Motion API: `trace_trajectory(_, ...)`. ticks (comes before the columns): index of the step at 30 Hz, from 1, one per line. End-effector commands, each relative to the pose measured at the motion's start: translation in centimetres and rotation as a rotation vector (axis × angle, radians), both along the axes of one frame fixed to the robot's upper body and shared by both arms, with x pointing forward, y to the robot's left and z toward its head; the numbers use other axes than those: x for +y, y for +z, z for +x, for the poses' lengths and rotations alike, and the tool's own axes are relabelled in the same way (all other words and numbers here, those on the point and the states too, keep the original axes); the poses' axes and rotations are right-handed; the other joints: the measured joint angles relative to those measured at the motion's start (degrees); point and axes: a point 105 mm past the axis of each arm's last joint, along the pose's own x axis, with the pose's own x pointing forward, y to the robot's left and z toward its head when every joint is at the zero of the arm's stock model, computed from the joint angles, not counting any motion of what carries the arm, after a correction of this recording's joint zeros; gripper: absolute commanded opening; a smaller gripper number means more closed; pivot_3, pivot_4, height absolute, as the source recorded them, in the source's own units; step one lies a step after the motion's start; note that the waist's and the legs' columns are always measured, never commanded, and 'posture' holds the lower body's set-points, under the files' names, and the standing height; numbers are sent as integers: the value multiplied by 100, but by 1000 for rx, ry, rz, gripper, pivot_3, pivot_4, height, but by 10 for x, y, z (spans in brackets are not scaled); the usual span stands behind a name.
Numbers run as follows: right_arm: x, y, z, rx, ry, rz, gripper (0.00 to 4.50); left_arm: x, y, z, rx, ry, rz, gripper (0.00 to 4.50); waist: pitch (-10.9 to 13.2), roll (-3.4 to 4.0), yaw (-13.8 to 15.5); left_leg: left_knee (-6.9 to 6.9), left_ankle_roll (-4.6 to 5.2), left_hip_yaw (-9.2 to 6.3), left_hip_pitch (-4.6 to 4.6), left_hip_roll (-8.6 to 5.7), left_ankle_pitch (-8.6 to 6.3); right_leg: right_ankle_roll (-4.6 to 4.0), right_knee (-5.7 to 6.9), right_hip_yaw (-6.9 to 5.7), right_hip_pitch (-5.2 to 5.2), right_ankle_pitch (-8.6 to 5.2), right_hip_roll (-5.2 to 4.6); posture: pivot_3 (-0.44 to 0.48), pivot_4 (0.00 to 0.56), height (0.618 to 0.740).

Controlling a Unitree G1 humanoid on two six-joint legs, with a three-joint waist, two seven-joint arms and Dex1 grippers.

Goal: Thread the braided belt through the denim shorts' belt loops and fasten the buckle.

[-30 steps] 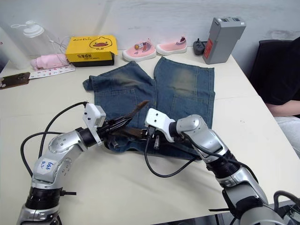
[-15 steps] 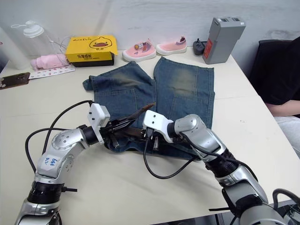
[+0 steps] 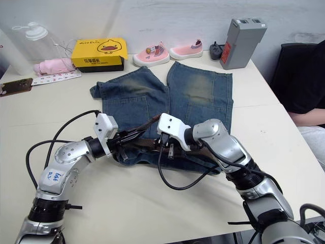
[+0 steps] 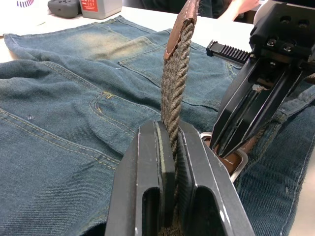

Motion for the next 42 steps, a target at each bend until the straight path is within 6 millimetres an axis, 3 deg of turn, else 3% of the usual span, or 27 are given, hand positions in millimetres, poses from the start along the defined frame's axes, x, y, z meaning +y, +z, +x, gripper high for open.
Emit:
trace_trajectory(1, 0, 7, 4, -29, -8, 12, 92, 1, 9, -2, -44, 4, -11, 0, 0, 0, -1, 0, 0, 0, 0, 0, 0, 0, 0, 0, 0, 0, 0, 0, 150, 698)
trace_trajectory(10, -1, -8, 7, -7, -9, -16, 92, 1, 9, -3, -45, 11, -14, 0, 0, 0, -3, 0, 0, 1, 0, 0, 0, 0, 0, 0, 0, 0, 0, 0, 150, 698)
trace_trajectory(20, 18, -18, -2, 15, 51, -37, 92, 1, 10, -1, -48, 12, -15, 0, 0, 0, -40, 0, 0, 1, 3, 1, 0, 0, 3, 2, 0, 0, 0, 0, 150, 698)
trace_trajectory(30, 20, -34, -3, 46, 73, -106, 92, 0, 11, 1, -54, 12, -19, 0, 0, 0, -139, -1, -1, -2, 5, 2, 1, 0, 4, 2, 1, 0, 0, 0, 150, 698)
trace_trajectory(38, 27, -76, -15, 159, 174, -302, 92, -3, 20, 7, -79, -28, -12, 0, -3, 2, -145, -1, -1, -2, 10, 2, 0, 0, 6, 6, 2, 0, 0, 0, 150, 698)
trace_trajectory(42, 28, -93, -19, 206, 220, -383, 92, 2, 27, 11, -95, -59, 14, 0, -46, 10, -177, -13, -3, -2, 56, 9, -1, -11, 16, 14, 20, -6, 0, 0, 150, 698)
